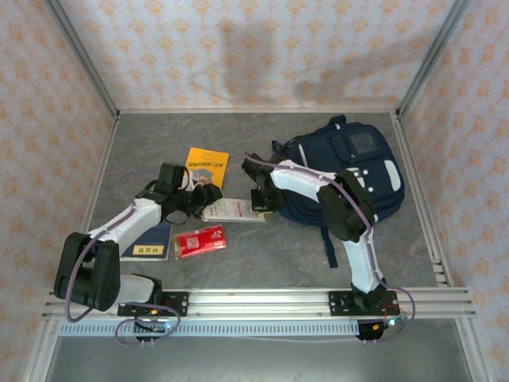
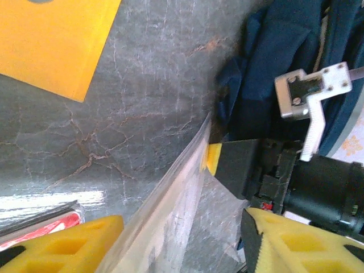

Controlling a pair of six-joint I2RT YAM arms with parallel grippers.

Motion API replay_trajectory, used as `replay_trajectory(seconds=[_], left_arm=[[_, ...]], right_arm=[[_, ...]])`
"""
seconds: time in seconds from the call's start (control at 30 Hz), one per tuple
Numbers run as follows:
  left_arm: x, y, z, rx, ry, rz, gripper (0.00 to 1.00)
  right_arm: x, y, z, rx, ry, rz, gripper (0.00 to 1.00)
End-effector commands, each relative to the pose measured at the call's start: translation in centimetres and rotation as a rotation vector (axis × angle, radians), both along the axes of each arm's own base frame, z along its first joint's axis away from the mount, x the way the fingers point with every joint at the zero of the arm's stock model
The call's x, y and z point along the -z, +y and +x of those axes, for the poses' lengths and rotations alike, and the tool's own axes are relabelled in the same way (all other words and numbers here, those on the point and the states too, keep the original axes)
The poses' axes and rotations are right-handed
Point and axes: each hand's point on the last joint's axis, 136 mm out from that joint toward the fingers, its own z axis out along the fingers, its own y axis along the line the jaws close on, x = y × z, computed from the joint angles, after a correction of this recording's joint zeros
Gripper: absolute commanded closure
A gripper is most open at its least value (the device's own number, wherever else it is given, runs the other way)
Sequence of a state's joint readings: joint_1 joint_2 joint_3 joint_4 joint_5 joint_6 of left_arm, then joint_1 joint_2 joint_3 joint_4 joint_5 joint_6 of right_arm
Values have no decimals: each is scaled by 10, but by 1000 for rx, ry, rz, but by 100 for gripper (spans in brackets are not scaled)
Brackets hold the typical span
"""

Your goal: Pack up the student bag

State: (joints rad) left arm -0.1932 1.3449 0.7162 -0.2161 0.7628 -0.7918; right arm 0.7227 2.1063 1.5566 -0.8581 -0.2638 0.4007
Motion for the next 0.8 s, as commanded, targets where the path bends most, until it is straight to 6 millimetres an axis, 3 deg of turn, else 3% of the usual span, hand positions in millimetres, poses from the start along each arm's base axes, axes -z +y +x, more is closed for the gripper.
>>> replay_trajectory(seconds=[0.0, 0.07, 0.2, 0.37, 0.53, 0.77], left_arm=[[-3, -13, 3, 41, -18, -1, 48], [-2, -17, 3, 56, -18, 20, 56], [-5, -16, 3, 74, -30, 72, 81], [-5, -4, -1, 74, -10, 158, 92], [-28, 4, -1, 42, -43, 192, 99], [-65, 12, -3, 6, -105, 213, 100]], right_arm=[[46, -14, -10, 41, 71, -61, 100], [46, -14, -10, 51, 70, -54, 100], [45, -14, -11, 71, 71, -36, 100], [27, -18, -7, 62, 26, -38, 100], [-13, -26, 1, 63, -62, -42, 97], [-97, -34, 7, 50, -229, 29, 85]])
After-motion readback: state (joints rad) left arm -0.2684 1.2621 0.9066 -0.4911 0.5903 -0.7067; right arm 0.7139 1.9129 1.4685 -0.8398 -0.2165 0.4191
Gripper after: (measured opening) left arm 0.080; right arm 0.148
